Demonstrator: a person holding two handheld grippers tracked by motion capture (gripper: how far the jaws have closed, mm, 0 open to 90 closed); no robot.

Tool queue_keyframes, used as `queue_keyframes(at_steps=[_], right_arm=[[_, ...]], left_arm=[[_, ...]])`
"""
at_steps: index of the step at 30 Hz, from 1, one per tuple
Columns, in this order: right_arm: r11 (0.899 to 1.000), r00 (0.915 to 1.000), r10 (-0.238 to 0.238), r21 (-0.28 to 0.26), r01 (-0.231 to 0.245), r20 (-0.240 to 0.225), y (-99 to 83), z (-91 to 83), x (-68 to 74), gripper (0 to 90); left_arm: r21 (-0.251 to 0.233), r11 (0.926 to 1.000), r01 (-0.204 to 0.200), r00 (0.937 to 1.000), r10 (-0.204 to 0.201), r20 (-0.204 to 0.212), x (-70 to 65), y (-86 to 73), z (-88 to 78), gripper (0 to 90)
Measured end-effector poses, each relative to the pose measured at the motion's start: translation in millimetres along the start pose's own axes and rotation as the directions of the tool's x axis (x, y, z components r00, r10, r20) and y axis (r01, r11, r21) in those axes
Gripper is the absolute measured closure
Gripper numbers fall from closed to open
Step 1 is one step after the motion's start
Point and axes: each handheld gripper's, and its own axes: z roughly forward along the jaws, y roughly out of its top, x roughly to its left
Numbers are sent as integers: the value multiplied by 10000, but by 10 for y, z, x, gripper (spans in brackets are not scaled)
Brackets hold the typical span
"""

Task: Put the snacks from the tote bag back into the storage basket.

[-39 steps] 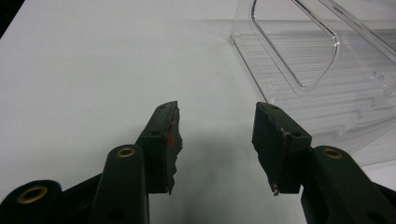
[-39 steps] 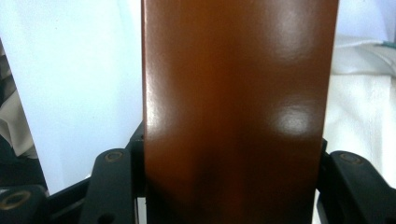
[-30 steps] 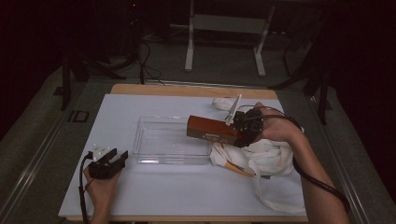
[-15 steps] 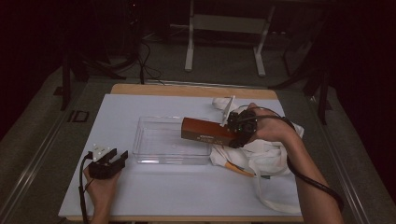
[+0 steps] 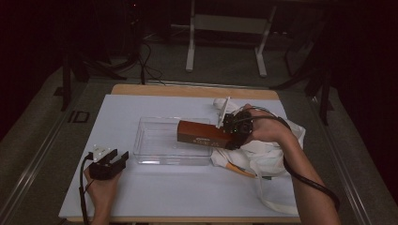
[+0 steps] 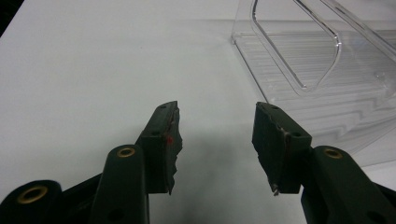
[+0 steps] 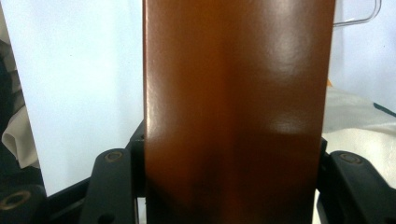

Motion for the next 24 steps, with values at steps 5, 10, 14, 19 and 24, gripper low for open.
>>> queue_keyframes(at_steps=[5,10,14,19,24], right_arm=[[10000,10000,-81,-26,81,-22,37,13,5,432],[9998,9998,-183,-63,182,-17,72,22,9,431],[9997,9998,-219,-106,219,-34,95,30,13,431],[9996,9996,-268,-97,267,-123,119,54,14,432],[9994,9993,-347,-68,346,-162,145,90,14,432]], left_arm=[[5,10000,0,10000,0,4,1,0,0,517],[-2,10000,6,10000,-6,3,1,0,0,516],[-3,10000,-1,10000,1,1,1,0,-1,517],[-6,10000,-1,10000,1,-1,1,0,-2,517],[1,10000,9,10000,-9,-1,2,0,-2,516]])
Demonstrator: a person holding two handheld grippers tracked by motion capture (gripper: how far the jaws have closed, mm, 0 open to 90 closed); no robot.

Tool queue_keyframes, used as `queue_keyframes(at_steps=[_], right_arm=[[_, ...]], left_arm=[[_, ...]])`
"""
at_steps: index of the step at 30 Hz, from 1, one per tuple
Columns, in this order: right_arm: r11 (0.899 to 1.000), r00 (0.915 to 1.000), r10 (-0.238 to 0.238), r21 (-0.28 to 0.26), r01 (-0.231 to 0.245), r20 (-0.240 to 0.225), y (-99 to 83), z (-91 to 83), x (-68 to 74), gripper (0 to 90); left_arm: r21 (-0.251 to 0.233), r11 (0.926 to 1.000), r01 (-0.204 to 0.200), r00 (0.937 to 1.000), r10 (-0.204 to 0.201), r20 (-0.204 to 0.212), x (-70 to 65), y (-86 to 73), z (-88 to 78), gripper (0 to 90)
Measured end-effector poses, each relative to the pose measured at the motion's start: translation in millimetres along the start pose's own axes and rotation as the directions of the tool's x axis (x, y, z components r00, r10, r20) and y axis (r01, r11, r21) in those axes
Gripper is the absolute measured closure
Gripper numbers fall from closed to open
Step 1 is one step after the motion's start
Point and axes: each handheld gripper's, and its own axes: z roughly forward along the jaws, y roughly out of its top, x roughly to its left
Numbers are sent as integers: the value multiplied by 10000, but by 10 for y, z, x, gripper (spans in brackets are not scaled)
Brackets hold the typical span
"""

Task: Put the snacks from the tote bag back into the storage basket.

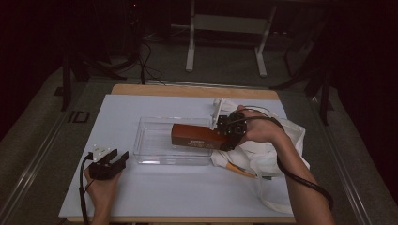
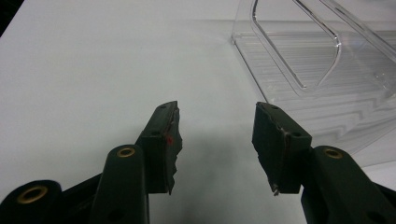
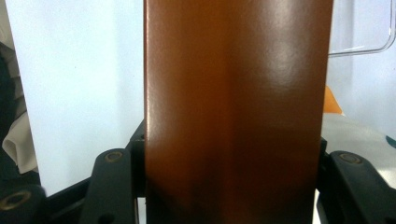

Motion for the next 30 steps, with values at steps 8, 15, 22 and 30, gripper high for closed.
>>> queue_keyframes(at_steps=[8,15,22,30], right_arm=[[10000,10000,-57,0,57,-15,51,8,7,433],[9999,9999,-159,-25,159,-36,94,21,11,433],[9997,9996,-234,44,235,-125,126,38,21,432],[9993,9992,-367,73,368,-155,191,59,25,432]], left_arm=[[-6,10000,1,10000,-1,3,1,0,-1,516],[-13,10000,13,10000,-13,3,1,-1,-1,516],[-15,10000,16,10000,-16,4,1,-1,-1,516],[2,10000,23,10000,-23,3,2,0,0,516]])
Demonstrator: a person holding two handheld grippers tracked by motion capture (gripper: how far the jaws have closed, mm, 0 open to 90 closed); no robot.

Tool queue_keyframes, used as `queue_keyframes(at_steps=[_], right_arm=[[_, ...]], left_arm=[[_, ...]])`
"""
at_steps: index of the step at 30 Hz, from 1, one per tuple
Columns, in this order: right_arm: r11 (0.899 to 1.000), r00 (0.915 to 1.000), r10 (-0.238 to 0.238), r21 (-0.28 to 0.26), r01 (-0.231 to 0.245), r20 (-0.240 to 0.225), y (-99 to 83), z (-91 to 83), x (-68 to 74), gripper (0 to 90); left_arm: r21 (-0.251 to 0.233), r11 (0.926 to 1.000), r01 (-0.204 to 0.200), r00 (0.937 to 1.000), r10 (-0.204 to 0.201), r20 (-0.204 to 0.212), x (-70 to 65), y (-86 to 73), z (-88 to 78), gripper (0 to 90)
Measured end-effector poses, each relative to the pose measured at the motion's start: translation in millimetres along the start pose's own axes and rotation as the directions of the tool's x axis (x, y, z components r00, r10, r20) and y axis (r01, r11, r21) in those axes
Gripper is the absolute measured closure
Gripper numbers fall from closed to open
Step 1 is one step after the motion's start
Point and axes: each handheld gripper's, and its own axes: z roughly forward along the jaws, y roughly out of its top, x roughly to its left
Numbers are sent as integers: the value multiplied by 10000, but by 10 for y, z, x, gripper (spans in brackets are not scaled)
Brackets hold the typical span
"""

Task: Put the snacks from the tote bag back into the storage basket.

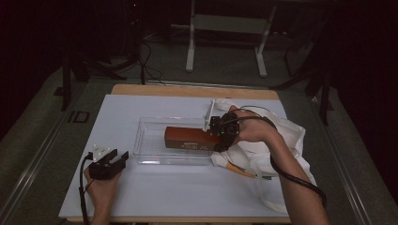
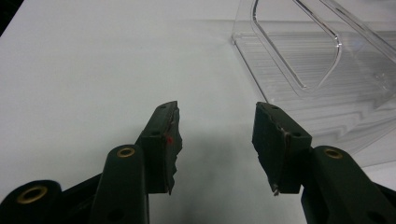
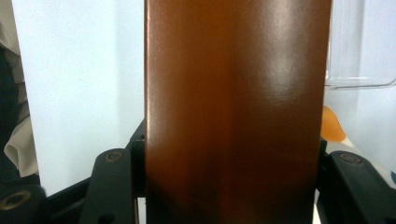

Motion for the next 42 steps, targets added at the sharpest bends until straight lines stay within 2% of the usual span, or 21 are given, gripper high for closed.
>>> queue_keyframes(at_steps=[24,26,42], right_arm=[[9995,9996,-211,238,216,-203,154,84,-15,432],[9993,9992,-339,152,343,-216,165,95,-25,432],[9989,9987,-376,259,385,-347,247,168,-30,432]], left_arm=[[-12,10000,46,10000,-46,29,5,0,0,516],[-20,10000,56,10000,-56,30,5,0,0,516],[-39,10000,72,10000,-72,32,6,-1,-2,516]])
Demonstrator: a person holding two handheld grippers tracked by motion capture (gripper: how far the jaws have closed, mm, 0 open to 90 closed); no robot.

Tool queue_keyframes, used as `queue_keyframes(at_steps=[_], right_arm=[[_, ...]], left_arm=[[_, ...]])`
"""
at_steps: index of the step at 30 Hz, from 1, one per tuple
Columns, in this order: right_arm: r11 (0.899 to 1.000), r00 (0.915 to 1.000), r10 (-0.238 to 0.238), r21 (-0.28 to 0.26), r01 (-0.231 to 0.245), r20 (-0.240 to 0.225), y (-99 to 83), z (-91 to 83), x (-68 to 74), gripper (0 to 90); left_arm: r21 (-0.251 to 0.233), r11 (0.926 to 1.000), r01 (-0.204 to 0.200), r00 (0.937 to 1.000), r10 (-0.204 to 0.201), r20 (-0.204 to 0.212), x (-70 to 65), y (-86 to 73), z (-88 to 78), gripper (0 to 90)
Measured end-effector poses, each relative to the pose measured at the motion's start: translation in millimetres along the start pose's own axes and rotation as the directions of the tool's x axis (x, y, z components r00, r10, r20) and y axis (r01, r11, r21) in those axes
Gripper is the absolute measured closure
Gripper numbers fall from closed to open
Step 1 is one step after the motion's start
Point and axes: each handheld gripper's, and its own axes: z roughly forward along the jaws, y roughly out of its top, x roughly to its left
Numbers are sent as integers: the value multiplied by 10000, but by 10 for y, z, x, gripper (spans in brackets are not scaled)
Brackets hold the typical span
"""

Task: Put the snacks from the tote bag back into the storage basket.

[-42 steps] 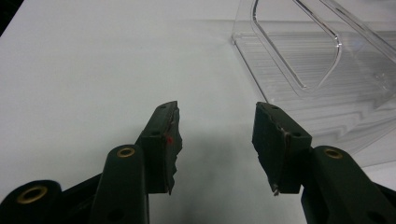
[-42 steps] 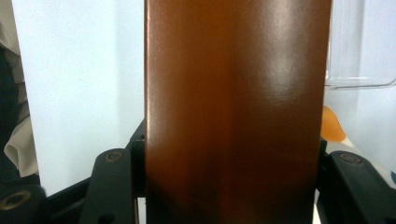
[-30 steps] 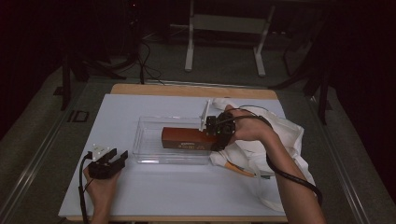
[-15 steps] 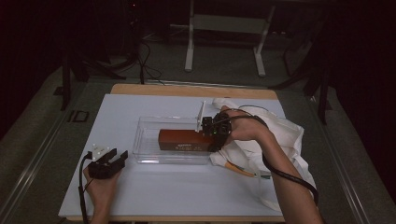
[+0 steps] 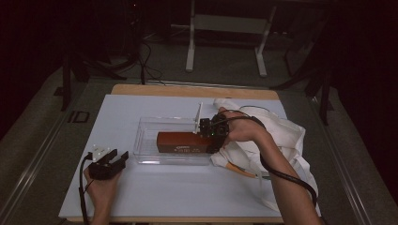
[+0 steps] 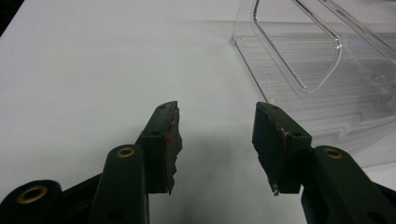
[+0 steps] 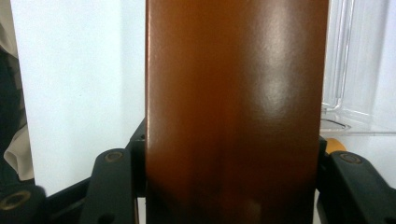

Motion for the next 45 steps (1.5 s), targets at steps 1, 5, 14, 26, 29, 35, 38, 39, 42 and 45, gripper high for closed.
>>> queue_keyframes(at_steps=[1,5,14,26,29,35,38,39,42,45], right_arm=[[10000,10000,-2,-11,2,-25,5,4,-4,432],[10000,10000,-38,-53,38,-53,23,22,-17,432],[9999,9999,-132,-42,131,-107,92,49,-22,432],[9996,9997,-184,216,187,-144,191,99,-22,432],[9992,9998,-167,359,171,-94,206,112,-17,430],[9989,9997,-243,399,246,-81,228,143,-20,430],[9990,9998,-135,421,140,-122,240,143,-16,429],[9990,9997,-192,395,197,-122,244,146,-22,428],[9991,9997,-199,379,204,-140,261,149,-25,428],[9990,9997,-174,418,181,-151,276,151,-22,426]], left_arm=[[-3,10000,2,10000,-2,5,0,0,0,516],[2,10000,-8,10000,8,13,1,0,-1,516],[-8,10000,-20,10000,20,17,1,-1,-3,515],[-24,10000,2,10000,-2,32,5,-1,-4,515],[-23,10000,3,10000,-3,36,5,-2,-5,515],[-24,10000,1,10000,-1,38,4,-2,-5,515],[-20,10000,3,10000,-3,37,5,-1,-4,515],[-23,10000,2,10000,-2,41,5,-2,-5,514],[-28,10000,6,10000,-6,45,5,-2,-5,514],[-24,10000,-4,10000,4,47,6,-2,-5,514]])
